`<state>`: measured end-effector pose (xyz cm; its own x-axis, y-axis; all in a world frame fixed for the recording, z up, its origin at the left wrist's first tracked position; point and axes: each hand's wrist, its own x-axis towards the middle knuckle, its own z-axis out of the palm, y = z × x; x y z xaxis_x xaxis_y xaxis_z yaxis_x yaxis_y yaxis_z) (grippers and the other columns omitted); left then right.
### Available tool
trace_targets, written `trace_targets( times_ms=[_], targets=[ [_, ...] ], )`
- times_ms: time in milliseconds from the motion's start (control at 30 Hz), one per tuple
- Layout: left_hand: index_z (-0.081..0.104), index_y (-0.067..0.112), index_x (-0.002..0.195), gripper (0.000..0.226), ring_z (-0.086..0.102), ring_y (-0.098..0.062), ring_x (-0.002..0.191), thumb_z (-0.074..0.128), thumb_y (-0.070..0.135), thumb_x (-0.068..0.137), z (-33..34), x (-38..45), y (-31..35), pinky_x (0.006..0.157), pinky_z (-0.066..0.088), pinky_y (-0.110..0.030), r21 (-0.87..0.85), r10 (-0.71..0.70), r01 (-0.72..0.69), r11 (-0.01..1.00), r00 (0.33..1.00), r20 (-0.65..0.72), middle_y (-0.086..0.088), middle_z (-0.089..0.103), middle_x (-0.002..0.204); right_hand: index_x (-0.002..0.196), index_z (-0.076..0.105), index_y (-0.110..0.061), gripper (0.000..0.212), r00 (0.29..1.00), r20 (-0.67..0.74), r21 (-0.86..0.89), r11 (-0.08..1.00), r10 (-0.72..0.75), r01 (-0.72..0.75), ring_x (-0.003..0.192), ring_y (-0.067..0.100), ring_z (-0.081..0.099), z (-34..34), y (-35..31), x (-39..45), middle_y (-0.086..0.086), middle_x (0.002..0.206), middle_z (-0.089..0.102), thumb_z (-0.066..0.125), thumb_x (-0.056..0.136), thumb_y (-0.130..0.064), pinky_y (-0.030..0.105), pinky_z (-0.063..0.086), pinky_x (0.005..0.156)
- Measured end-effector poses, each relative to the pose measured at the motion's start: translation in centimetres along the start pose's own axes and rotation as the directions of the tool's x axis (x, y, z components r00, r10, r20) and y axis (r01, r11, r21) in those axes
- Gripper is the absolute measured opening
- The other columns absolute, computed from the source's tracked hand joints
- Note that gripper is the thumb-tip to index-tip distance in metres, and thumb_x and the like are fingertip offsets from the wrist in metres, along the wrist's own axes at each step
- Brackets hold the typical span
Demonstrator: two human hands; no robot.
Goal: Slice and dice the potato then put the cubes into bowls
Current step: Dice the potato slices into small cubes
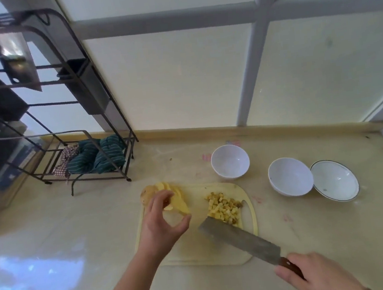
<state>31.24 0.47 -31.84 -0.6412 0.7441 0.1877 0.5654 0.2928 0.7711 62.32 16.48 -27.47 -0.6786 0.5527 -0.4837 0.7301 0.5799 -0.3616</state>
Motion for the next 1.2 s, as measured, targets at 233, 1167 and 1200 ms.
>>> trace_targets(
  times_ms=[233, 1167, 1200],
  targets=[
    [0.045, 0.05, 0.122, 0.064, 0.058, 0.0, 0.12, 0.08, 0.051, 0.068, 1.3, -9.7, -2.9, 0.102, 0.05, -0.03, -0.01, -0.122, 0.123, 0.992, 0.99, 0.07, 0.022, 0.058, 0.13, 0.057, 0.048, -0.019, 0.046, 0.955, 0.296, 0.536, 0.827, 0.003, -0.169, 0.045, 0.015, 0.035, 1.1, -3.0, -0.1, 0.001, 0.05, 0.036, 0.054, 0.09, -0.05, 0.028, 0.028, 0.049],
    [0.052, 0.027, 0.094, 0.031, 0.038, -0.022, 0.112, 0.037, 0.053, 0.095, 15.3, -3.4, 5.9, 0.095, 0.02, -0.044, 0.319, -0.358, 0.47, 0.823, 0.866, -0.35, 0.007, 0.053, 0.105, 0.07, 0.047, -0.007, 0.057, 0.89, 0.455, 0.692, 0.631, -0.004, -0.351, 0.037, 0.01, 0.021, -2.4, -0.2, 3.5, 0.01, 0.052, 0.031, 0.048, 0.073, -0.064, 0.019, 0.016, 0.045],
    [0.05, 0.027, 0.096, 0.029, 0.038, -0.022, 0.112, 0.037, 0.053, 0.095, 15.5, -3.4, 5.9, 0.095, 0.02, -0.044, 0.322, -0.369, 0.479, 0.816, 0.862, -0.349, 0.007, 0.052, 0.105, 0.07, 0.047, -0.008, 0.057, 0.89, 0.456, 0.702, 0.617, -0.008, -0.355, 0.037, 0.01, 0.022, -2.4, -0.1, 3.4, 0.01, 0.052, 0.032, 0.048, 0.072, -0.065, 0.019, 0.018, 0.045]
  ],
)
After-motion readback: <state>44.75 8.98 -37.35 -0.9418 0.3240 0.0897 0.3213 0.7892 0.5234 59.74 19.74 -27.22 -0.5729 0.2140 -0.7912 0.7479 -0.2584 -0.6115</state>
